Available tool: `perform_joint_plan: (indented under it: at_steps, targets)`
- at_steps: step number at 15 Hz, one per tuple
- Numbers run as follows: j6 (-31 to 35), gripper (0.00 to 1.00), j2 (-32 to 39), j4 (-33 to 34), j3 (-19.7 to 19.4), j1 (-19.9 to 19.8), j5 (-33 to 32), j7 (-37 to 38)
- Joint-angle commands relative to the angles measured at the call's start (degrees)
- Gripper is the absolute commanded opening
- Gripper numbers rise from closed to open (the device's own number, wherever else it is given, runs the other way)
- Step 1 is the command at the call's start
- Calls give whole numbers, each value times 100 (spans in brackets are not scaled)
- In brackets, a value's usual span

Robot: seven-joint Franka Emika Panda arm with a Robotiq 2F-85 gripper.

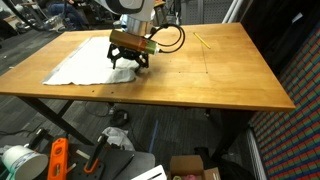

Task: Fold the cloth in half

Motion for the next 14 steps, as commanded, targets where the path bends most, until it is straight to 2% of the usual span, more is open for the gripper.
perform_joint_plan:
  at_steps: [1,7,9,14]
  targets:
    - [-27,100,70,106,90,-5,308,-99]
    - [39,100,125,177,40,69,247,109]
    - [110,100,140,166,-24,152,40,323]
    - [-321,100,202,227,-94,157,-590,477]
